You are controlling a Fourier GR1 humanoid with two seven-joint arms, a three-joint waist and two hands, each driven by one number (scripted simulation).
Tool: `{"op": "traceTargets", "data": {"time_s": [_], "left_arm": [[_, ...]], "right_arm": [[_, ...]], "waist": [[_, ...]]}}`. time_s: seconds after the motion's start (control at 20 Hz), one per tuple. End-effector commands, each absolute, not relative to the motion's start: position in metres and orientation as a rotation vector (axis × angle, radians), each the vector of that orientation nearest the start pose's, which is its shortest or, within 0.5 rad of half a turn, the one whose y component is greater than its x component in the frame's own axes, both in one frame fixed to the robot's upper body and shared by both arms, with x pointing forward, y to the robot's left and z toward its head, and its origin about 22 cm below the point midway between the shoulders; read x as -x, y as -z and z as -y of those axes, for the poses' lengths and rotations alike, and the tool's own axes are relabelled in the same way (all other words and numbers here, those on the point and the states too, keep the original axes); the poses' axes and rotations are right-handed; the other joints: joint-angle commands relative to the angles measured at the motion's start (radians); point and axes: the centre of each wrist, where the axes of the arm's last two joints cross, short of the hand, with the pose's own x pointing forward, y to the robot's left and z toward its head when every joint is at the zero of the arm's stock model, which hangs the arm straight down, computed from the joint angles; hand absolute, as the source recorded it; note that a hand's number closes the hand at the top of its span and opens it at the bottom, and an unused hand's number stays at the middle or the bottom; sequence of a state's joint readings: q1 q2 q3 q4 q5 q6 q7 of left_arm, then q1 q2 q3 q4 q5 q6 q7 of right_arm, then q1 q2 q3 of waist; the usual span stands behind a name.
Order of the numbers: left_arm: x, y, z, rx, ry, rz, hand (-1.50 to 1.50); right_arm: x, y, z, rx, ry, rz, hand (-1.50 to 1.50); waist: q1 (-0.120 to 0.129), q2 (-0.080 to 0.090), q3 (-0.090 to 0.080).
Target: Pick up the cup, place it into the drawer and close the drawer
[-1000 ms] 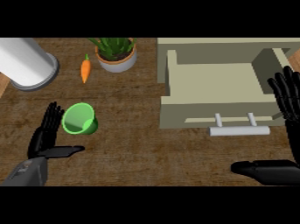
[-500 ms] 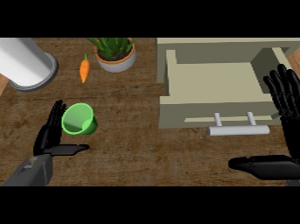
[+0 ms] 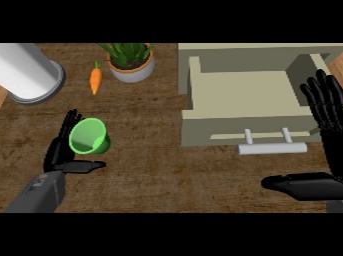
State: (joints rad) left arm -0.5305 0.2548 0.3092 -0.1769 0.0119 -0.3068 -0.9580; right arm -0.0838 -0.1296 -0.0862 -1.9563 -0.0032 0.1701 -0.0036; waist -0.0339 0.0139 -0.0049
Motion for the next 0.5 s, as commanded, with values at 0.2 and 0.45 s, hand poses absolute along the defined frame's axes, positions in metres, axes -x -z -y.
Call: {"op": "traceTargets", "data": {"time_s": [0.2,0.45], "left_arm": [[-0.286,0.134,-0.302,0.348,-0.161,1.775,1.50],[-0.291,0.130,-0.301,0.466,-0.146,1.766,1.50]], "right_arm": [[-0.234,-0.111,0.252,0.023,-0.275,2.021,-1.50],[-0.238,-0.111,0.256,0.007,-0.291,2.016,-1.50]], "waist": [[-0.003,0.001,0.000],[-0.002,-0.001,0.000]]}}
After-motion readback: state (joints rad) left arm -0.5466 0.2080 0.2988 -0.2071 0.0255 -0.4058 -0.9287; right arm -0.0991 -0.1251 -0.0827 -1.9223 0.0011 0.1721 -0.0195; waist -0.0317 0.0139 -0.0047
